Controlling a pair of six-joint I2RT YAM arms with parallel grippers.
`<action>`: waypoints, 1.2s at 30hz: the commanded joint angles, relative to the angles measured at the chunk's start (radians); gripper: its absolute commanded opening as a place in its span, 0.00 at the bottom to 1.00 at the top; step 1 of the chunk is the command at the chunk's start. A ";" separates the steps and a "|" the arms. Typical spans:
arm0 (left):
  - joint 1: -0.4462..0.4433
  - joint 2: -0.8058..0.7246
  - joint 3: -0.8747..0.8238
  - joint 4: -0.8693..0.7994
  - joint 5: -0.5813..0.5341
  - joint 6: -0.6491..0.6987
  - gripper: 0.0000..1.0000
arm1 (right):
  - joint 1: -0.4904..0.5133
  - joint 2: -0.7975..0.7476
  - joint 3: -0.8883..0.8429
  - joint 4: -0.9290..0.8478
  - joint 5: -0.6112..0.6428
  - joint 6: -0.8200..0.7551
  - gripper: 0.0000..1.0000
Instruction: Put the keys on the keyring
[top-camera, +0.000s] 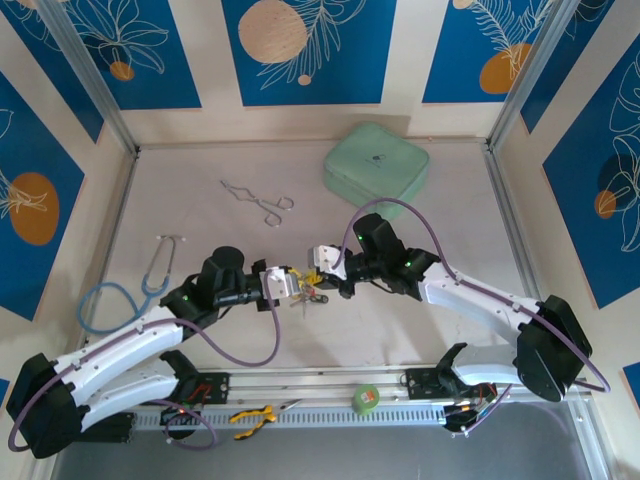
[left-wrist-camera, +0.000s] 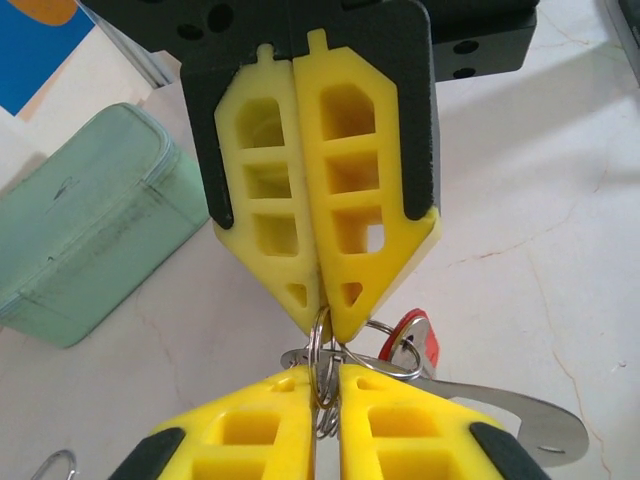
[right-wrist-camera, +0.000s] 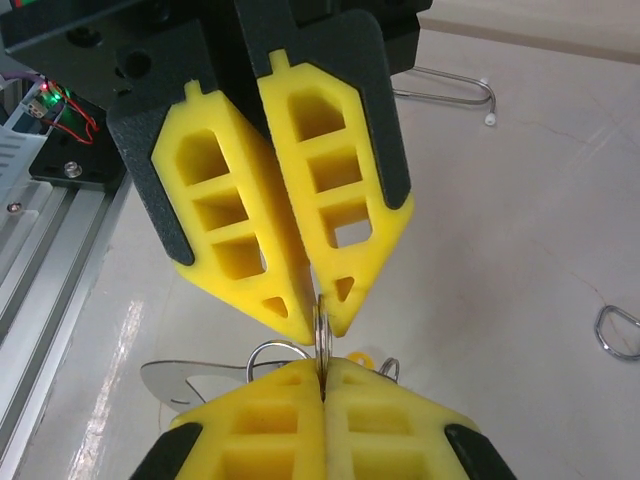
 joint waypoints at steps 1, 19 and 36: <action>0.002 0.014 0.012 0.023 0.057 -0.003 0.10 | 0.017 -0.022 0.038 -0.014 -0.048 -0.019 0.00; 0.002 0.015 -0.150 0.392 0.081 -0.186 0.00 | -0.087 -0.075 -0.168 0.255 -0.195 0.147 0.27; 0.001 0.032 -0.178 0.468 0.130 -0.235 0.00 | -0.061 -0.020 -0.167 0.335 -0.193 0.162 0.15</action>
